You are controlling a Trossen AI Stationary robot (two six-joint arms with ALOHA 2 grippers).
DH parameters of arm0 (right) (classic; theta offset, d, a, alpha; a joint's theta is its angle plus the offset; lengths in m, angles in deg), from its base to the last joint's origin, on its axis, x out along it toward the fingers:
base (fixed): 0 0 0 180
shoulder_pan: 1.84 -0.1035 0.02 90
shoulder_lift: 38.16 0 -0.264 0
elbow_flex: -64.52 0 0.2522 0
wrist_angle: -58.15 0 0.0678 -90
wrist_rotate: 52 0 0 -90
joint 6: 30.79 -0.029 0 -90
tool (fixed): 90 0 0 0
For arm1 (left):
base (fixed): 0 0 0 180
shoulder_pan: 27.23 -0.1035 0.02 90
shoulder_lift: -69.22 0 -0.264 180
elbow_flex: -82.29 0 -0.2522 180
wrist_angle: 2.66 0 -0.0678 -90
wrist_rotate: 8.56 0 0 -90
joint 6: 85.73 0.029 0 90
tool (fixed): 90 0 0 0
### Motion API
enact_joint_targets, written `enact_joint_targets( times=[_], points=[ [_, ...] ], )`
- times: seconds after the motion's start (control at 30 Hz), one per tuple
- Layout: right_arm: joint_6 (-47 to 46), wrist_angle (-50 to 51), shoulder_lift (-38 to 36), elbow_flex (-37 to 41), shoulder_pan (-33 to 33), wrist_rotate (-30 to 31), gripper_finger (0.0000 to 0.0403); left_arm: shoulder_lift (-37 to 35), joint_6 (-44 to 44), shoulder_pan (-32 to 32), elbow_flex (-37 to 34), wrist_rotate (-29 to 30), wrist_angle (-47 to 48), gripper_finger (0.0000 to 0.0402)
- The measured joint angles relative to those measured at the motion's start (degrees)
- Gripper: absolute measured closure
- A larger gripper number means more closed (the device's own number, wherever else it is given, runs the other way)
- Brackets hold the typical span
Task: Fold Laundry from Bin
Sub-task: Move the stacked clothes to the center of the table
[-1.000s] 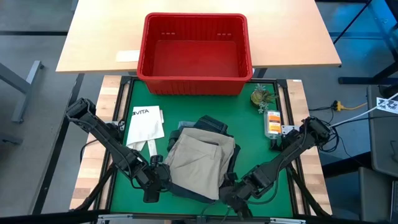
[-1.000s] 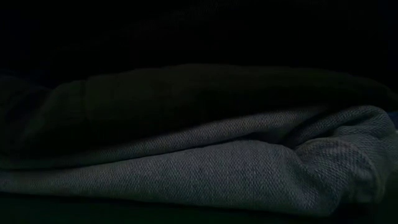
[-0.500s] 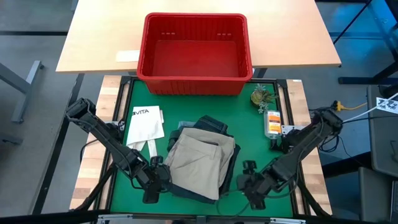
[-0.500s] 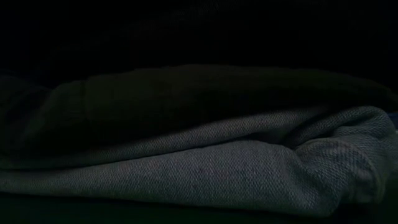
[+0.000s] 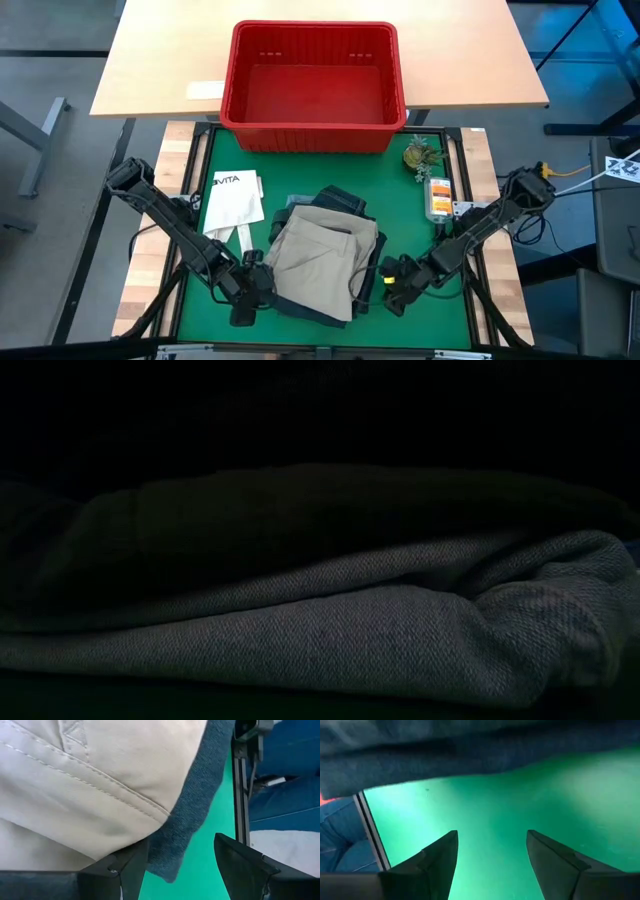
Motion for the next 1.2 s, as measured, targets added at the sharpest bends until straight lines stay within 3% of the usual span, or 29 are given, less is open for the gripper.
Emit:
enact_joint_targets(
  times=[0.33,0.5,0.67,0.87,1.2],
  points=[
    [9.58,-16.94,6.79,0.63,-0.12,4.54,0.0167,0.0,-0.44,-0.76,-0.01,1.91,-1.39,0.0182],
    [6.67,-25.38,12.67,0.56,0.65,5.34,0.0167,0.0,-1.73,-1.01,-0.02,1.81,-1.86,0.0182],
    [5.31,-29.09,14.09,0.39,3.6,6.21,0.0167,0.0,-1.74,-1.03,-0.04,1.6,-2.08,0.0182],
    [4.46,-35.14,14.4,0.57,7.74,3.65,0.0167,0.0,-1.73,-1.01,-0.07,1.4,-2.19,0.0182],
    [3.4,-36.06,14.4,0.57,10.93,-1.44,0.0167,0.0,-1.97,-1.01,-0.07,1.29,-2.25,0.0182]
  ],
)
